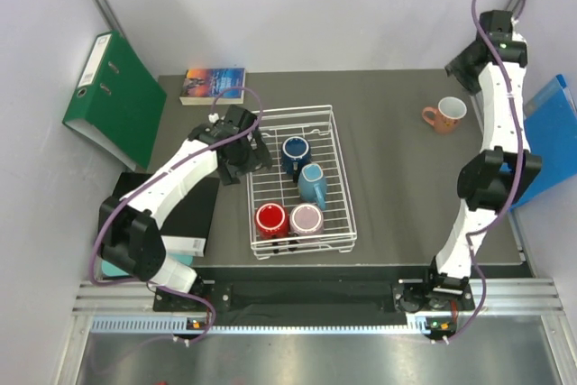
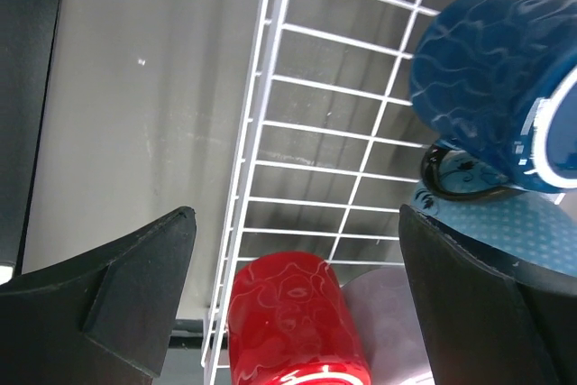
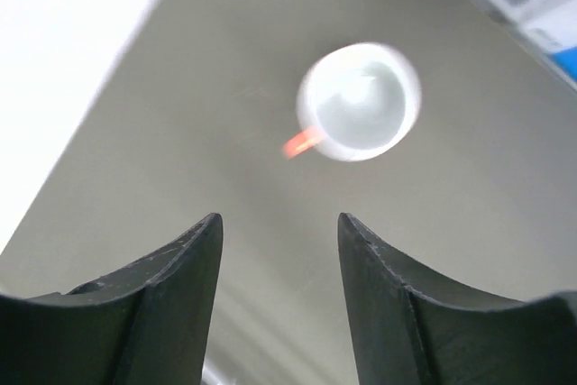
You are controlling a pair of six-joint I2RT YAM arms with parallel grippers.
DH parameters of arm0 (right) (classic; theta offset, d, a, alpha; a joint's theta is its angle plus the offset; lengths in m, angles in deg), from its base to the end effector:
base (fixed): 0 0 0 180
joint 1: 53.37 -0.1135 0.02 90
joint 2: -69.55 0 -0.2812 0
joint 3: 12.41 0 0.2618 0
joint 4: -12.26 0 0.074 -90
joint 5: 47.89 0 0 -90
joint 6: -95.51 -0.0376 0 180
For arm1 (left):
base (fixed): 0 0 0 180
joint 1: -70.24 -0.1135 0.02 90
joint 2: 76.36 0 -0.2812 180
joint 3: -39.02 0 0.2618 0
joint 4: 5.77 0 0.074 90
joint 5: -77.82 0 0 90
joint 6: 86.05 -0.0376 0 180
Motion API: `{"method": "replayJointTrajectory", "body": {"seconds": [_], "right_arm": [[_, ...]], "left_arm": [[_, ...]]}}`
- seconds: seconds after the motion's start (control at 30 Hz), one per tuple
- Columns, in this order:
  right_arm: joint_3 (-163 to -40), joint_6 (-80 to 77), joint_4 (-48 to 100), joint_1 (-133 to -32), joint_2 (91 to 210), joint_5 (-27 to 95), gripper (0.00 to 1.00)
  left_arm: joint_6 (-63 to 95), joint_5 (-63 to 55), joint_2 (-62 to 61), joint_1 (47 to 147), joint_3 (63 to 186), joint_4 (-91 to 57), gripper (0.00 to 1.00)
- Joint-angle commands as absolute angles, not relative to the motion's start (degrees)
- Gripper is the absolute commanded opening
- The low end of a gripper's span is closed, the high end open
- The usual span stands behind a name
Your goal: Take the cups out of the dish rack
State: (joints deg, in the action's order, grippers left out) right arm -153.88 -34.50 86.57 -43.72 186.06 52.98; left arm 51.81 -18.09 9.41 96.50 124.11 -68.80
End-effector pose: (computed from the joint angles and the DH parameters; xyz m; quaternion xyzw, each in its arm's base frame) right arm 0.4475 -0.0833 0.3915 0.4219 0.8334 0.0048 0.3570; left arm 0.2801 -0.1339 0.2909 -0.1937 0.9531 -0.0968 0.2115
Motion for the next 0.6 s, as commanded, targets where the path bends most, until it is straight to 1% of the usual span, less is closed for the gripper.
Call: {"method": "replayJointTrajectory", "body": {"seconds": [0.0, 0.07, 0.1, 0.13, 0.17, 0.2, 0.3, 0.4, 0.57], "right_arm": [[-150.4, -31.3, 82.8, -52.5, 174.3, 53.7, 0.56], [-146.2, -28.2, 78.1, -56.5, 170.5, 53.8, 0.66], [-140.4, -26.7, 75.5, -60.5, 166.1, 53.9, 0.73], [-137.2, -24.5, 71.2, -62.7, 163.8, 54.6, 0.90], [-133.6, -23.8, 68.3, -64.9, 161.3, 55.4, 0.98], [-126.1, -23.3, 66.0, -69.0, 156.3, 58.2, 1.00], [-113.8, -23.3, 58.9, -74.2, 148.1, 61.8, 1.00], [-107.1, -24.3, 58.3, -77.0, 144.1, 62.9, 1.00], [-101.5, -25.2, 59.2, -79.7, 139.2, 64.3, 1.00]], "left_arm": [[48.4, -19.8, 9.1, 96.7, 127.4, -66.9, 0.98], [47.6, -20.5, 9.0, 97.0, 127.9, -66.3, 0.98], [47.3, -20.7, 8.9, 97.1, 128.1, -65.7, 0.98], [47.0, -20.5, 8.7, 97.7, 128.4, -65.3, 0.98], [46.8, -20.8, 8.5, 98.1, 128.7, -65.0, 0.98], [46.9, -21.3, 8.5, 98.7, 129.0, -64.5, 0.98], [48.5, -25.7, 7.7, 102.9, 130.2, -64.1, 0.97], [51.5, -29.1, 8.6, 107.9, 131.5, -64.1, 0.97], [56.1, -34.6, 12.8, 114.8, 137.1, -67.6, 0.97]]}}
